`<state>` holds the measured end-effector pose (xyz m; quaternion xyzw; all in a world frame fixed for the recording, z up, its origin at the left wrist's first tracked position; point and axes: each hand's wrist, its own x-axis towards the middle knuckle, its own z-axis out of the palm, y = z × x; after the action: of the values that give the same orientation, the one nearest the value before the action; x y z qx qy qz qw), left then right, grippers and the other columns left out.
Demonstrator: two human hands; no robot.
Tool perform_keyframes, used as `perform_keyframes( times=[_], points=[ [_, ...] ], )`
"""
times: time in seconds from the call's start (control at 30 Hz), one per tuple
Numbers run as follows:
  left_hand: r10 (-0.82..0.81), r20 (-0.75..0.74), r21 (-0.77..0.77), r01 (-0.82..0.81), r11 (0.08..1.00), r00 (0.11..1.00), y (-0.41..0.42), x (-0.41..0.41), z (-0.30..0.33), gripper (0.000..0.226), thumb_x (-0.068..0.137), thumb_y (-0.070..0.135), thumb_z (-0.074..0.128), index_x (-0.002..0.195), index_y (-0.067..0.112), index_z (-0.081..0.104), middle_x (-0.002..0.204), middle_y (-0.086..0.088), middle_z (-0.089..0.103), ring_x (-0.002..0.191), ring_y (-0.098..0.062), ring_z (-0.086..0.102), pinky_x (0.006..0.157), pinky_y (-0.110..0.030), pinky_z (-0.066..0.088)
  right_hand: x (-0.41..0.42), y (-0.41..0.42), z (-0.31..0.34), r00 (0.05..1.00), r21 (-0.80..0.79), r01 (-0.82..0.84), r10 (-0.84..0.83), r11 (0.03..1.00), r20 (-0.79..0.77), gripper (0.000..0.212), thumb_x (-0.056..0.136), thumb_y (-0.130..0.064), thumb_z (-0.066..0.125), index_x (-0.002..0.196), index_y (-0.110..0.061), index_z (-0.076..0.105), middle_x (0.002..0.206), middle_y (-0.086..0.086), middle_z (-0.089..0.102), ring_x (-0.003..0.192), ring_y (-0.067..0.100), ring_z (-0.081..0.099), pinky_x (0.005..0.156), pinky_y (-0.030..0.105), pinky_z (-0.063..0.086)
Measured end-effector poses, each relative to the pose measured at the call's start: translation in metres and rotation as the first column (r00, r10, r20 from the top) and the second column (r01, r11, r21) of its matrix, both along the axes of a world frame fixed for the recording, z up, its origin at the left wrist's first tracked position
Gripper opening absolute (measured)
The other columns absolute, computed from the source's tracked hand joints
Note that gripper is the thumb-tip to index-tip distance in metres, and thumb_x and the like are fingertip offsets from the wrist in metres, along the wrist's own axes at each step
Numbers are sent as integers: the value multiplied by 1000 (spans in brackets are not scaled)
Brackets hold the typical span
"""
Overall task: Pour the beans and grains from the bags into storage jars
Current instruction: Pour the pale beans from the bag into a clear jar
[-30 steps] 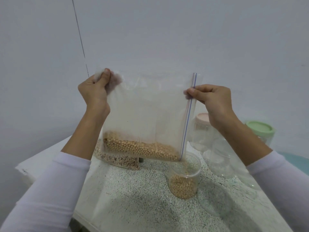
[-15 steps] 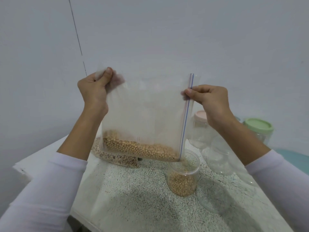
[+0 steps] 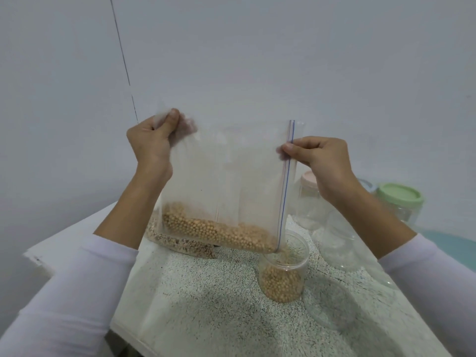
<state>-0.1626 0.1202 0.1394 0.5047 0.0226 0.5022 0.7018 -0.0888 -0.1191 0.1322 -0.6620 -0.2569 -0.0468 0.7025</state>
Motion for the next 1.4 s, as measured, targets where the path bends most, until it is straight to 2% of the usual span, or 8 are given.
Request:
perform_keyframes(
  times=[0.27,0.6,0.7,0.87,0.93,1.03,1.23,1.4],
  points=[
    [4,16,-21,-3,1000,1000,5,-1,1,13,86,3,66,73,1,66,60,1,66,62,-17,66,76,-38,58,4,-5,1,1000,12,10,-10,1000,13,10,77,-6,74,70,-13,74,74,5,74,74,16,70,104,41,43],
    [-19,0,58,19,998,1000,1,-3,1,13,87,4,65,75,-1,65,60,1,67,64,-18,68,74,-35,58,5,-7,-1,1000,-1,-9,9,1000,12,8,78,-5,73,72,-10,73,74,5,74,72,15,69,103,41,45],
    [18,34,10,-19,1000,999,3,-4,2,13,87,3,65,74,0,65,60,1,67,65,-18,68,74,-34,58,6,-8,1,1000,23,11,-12,1000,20,6,78,-6,73,73,-9,73,75,5,74,74,16,70,103,39,45],
    [-20,5,40,20,999,1000,-1,-4,1,13,87,2,65,75,-1,64,59,1,67,63,-18,67,77,-39,58,6,-6,0,1000,-3,-8,8,1000,10,6,78,-5,73,73,-8,73,75,5,74,73,16,69,102,40,46],
    [31,26,0,-31,1000,999,1,-5,1,14,88,2,64,73,0,64,58,3,66,62,-16,67,74,-35,58,8,-6,0,1000,38,20,-21,999,12,7,78,-6,73,72,-10,73,75,5,74,74,17,69,104,40,44],
    [23,-8,70,-22,997,1000,1,-5,2,13,87,3,65,74,0,65,58,2,67,64,-19,68,75,-37,59,7,-5,1,1000,20,3,-3,1000,19,9,78,-5,73,71,-10,73,74,5,74,73,17,69,103,40,45],
    [42,-5,43,-42,998,999,-1,-5,4,25,87,2,65,62,7,65,57,1,66,61,-17,68,67,-30,57,9,-1,-1,999,42,24,-25,999,26,4,77,-4,73,74,-6,73,75,5,74,70,16,68,102,42,46],
    [97,-7,94,-96,991,995,-3,-4,3,13,87,4,66,75,0,67,59,2,69,63,-16,69,68,-27,56,9,0,-1,1000,23,22,-22,999,17,6,78,-5,73,72,-8,73,74,5,74,71,16,68,103,41,45]
  ],
)
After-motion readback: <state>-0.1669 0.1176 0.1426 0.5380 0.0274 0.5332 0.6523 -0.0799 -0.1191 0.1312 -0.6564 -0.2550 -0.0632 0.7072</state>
